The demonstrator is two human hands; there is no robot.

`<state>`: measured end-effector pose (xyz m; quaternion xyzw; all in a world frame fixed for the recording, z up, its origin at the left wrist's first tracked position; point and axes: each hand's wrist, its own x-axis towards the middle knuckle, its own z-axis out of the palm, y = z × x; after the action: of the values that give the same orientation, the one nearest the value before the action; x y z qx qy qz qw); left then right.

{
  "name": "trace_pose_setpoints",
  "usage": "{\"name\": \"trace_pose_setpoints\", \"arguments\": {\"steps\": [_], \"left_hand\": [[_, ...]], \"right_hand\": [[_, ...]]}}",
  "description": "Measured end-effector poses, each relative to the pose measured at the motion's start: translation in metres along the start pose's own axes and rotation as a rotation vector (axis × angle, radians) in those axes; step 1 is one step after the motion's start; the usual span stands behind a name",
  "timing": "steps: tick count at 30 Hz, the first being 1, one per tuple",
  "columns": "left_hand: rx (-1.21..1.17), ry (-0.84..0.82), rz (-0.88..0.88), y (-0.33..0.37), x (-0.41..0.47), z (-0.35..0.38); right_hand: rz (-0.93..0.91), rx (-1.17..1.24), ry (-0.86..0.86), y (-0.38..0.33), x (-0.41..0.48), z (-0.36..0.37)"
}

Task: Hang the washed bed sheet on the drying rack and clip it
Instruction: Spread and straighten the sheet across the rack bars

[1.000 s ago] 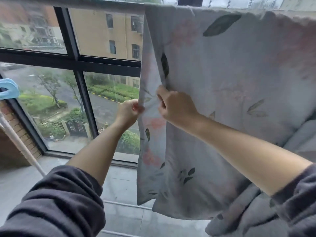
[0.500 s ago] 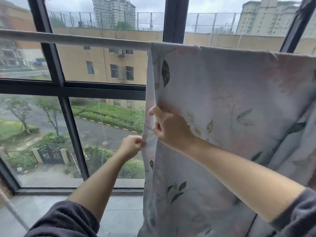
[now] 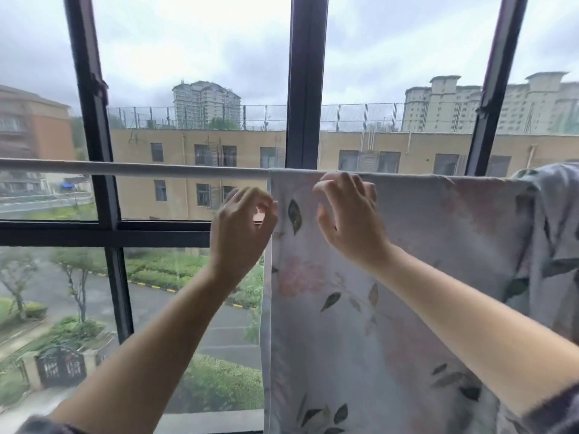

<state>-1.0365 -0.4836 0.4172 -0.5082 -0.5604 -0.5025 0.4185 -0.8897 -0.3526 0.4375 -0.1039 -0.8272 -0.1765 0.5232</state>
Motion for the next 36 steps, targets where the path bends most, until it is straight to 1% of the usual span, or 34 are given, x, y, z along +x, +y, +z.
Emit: {"name": "trace_pose_setpoints", "arguments": {"steps": [2,5,7,11,17,19,21,24,27,29,32,36], "left_hand": [[0.186,-0.02,0.119,0.009,0.028,0.007],[0.39,-0.226,0.145,0.013,0.057,0.023],[0.448,-0.304,0.168,0.008,0.063,0.031],[0.471,-0.303,0.23,-0.012,0.068,0.023],[0.444,-0.268,0.184,-0.049,0.067,-0.006],[0.445,-0.257,0.16,-0.056,0.066,-0.015],[0.497,-0.242,0.142,-0.074,0.065,-0.029],[0.537,-0.247,0.12,-0.097,0.066,-0.047],[0.512,-0.267,0.142,-0.09,0.064,-0.042],[0.501,-0.293,0.151,-0.084,0.062,-0.036],[0.489,-0.295,0.132,-0.09,0.062,-0.037],[0.486,-0.323,0.124,-0.096,0.063,-0.042]], "right_hand": [[0.057,-0.059,-0.011,0.011,0.016,-0.005],[0.175,-0.05,-0.103,0.027,0.032,-0.006],[0.202,-0.067,-0.187,0.037,0.037,-0.007],[0.178,-0.149,-0.316,0.064,0.041,-0.019],[0.258,-0.269,-0.376,0.118,0.026,-0.036],[0.241,-0.266,-0.386,0.124,0.023,-0.039],[0.211,-0.246,-0.395,0.132,0.019,-0.044],[0.087,-0.209,-0.383,0.139,0.015,-0.047],[-0.036,-0.14,-0.385,0.116,0.029,-0.035],[-0.082,-0.106,-0.36,0.09,0.041,-0.023],[-0.101,-0.089,-0.338,0.069,0.05,-0.011],[-0.112,-0.1,-0.38,0.049,0.063,0.0]]}}
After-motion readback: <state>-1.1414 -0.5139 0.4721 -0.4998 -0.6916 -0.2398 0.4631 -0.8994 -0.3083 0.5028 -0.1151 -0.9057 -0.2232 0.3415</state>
